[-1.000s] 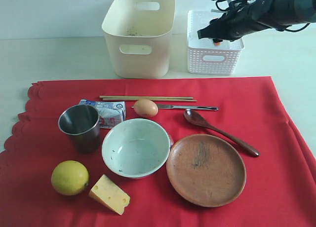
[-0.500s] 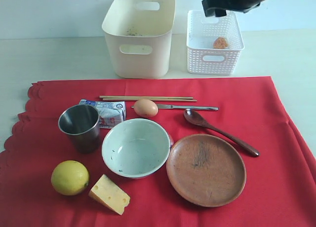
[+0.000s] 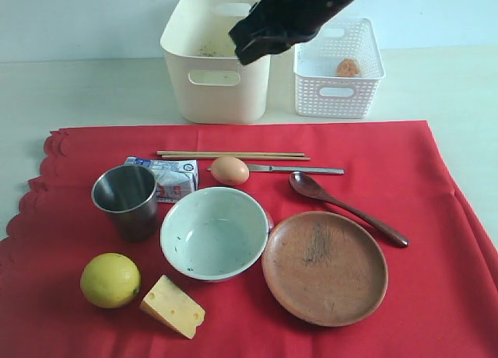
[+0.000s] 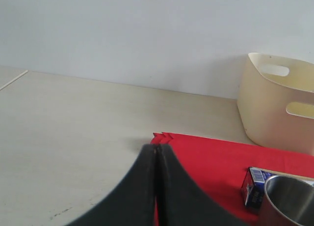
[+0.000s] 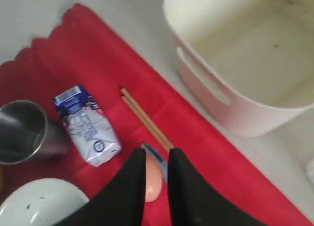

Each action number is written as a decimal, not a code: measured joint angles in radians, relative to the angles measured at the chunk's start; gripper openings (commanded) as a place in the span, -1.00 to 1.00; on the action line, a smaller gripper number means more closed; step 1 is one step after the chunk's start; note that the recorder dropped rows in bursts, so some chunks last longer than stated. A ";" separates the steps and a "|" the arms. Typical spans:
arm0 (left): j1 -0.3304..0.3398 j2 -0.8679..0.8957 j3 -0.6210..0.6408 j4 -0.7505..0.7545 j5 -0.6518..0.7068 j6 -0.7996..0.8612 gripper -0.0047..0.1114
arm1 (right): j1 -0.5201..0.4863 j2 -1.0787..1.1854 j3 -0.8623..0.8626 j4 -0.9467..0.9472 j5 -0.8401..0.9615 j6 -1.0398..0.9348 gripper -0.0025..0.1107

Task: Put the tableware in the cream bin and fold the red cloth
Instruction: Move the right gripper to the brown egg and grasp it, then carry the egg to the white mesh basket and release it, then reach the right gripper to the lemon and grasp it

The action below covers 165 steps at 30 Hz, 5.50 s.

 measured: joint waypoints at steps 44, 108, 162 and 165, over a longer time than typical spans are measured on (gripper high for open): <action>0.000 0.000 0.000 0.000 0.000 0.000 -0.92 | 0.186 0.361 -0.002 -0.346 -0.124 0.254 -0.55; 0.000 0.000 0.000 0.000 0.000 0.000 -0.92 | -0.200 0.356 -0.002 -0.382 -0.671 0.541 0.39; 0.000 0.000 0.000 0.000 0.000 0.000 -0.92 | 0.670 0.214 -0.002 -0.378 -0.050 0.325 0.38; 0.000 0.000 0.000 0.000 0.000 0.000 -0.92 | 0.670 0.237 -0.002 -0.388 -0.053 0.325 0.38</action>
